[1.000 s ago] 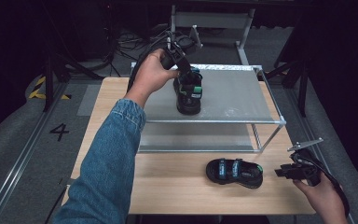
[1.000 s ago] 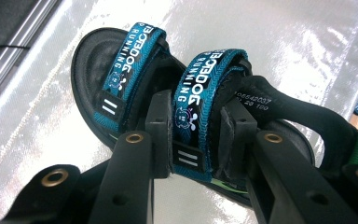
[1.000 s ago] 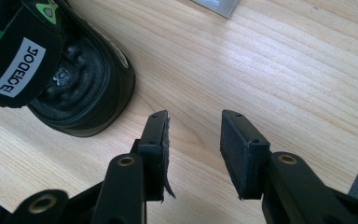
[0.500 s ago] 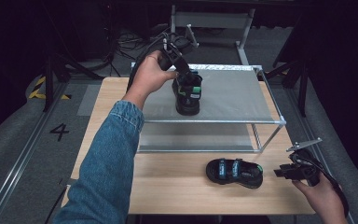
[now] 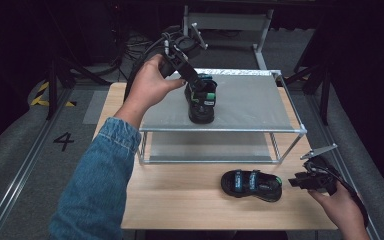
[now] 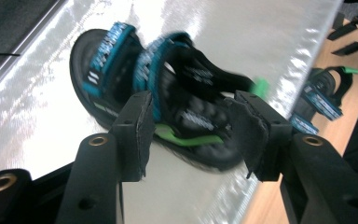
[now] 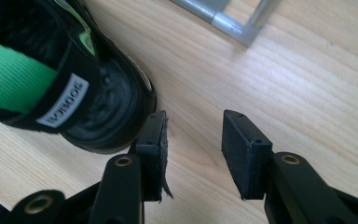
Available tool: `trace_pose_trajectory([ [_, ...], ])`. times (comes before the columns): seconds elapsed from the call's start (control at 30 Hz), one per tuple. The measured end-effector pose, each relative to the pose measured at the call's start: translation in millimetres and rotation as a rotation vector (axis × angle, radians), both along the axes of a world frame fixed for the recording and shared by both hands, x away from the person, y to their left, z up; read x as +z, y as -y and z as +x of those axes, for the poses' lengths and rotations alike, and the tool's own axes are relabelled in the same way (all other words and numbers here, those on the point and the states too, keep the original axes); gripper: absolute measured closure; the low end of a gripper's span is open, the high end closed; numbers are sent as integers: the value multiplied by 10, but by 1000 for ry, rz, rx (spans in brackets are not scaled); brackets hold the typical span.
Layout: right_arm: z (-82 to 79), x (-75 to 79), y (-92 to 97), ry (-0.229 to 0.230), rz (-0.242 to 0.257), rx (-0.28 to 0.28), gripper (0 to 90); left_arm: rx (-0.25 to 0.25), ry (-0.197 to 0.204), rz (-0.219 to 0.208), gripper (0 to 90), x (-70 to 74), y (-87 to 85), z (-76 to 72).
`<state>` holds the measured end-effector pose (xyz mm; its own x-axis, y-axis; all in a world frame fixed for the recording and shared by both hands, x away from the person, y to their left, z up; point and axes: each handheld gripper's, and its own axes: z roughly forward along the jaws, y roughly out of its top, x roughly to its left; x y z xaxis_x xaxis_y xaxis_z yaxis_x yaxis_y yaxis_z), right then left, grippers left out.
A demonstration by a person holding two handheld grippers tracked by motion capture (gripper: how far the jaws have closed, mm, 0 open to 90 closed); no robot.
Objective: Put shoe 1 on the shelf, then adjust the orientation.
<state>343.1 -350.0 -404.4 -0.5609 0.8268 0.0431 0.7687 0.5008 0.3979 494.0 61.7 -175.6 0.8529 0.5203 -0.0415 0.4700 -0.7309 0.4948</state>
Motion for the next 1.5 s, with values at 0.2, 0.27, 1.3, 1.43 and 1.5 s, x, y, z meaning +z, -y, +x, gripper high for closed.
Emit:
trace_pose_trajectory([
  [0.2, 57, 102, -63, 0, -17, 28, 594, 51, 5, 24, 485, 8, -111, -364],
  [0.27, 72, 148, -96, -7, -19, 41, 593, 54, 3, 33, 481, 3, -152, -494],
  [1.3, -40, 442, -565, -89, -30, 183, 719, 17, -40, 84, 464, -554, -392, -1265],
  [1.43, -58, 485, -557, -64, -30, 172, 859, 18, -56, 62, 470, -634, -420, -1287],
  [1.5, -71, 494, -562, -61, -35, 152, 867, 20, -50, 63, 474, -661, -441, -1287],
])
